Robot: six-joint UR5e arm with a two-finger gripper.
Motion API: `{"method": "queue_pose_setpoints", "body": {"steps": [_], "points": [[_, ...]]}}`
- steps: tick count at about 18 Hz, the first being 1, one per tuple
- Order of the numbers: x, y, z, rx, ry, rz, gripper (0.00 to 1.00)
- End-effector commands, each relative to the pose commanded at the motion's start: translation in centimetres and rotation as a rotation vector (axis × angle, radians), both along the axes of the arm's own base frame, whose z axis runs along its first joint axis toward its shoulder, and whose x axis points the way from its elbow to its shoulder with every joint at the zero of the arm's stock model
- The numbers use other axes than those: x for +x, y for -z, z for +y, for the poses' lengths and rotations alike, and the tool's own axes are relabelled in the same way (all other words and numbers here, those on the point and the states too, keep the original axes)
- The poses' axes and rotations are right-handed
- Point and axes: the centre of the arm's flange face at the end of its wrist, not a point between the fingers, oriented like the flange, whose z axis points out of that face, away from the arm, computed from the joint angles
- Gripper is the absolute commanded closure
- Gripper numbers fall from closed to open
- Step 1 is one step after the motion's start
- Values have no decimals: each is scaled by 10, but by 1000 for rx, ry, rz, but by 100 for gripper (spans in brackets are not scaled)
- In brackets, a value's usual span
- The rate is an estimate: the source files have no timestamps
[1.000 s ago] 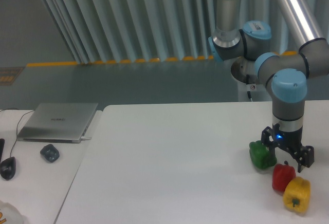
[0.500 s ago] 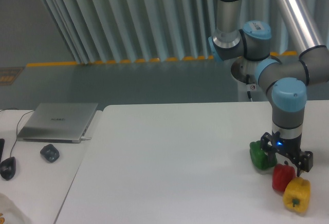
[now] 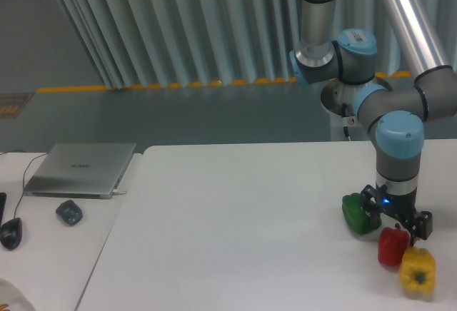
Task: Place the red peppers in a basket
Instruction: 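Shift the gripper over the red pepper and descend around it, then close the gripper on the red pepper and lift it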
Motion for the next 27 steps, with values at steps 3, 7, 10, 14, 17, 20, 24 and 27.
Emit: {"method": "queue_pose_setpoints", "body": {"steps": [3, 7, 10, 14, 17, 20, 24, 27], "points": [[-1, -7, 1, 7, -17, 4, 0], [6, -8, 6, 2, -9, -1, 0], [10, -2, 9, -11, -5, 0, 0], [10, 0, 11, -26, -10, 11, 0], [9, 3, 11, -28, -10, 9, 0], [10, 7, 13, -32, -7, 8, 0], [8, 5, 14, -29, -5, 11, 0], [6, 2, 15, -23, -7, 16, 25]]}}
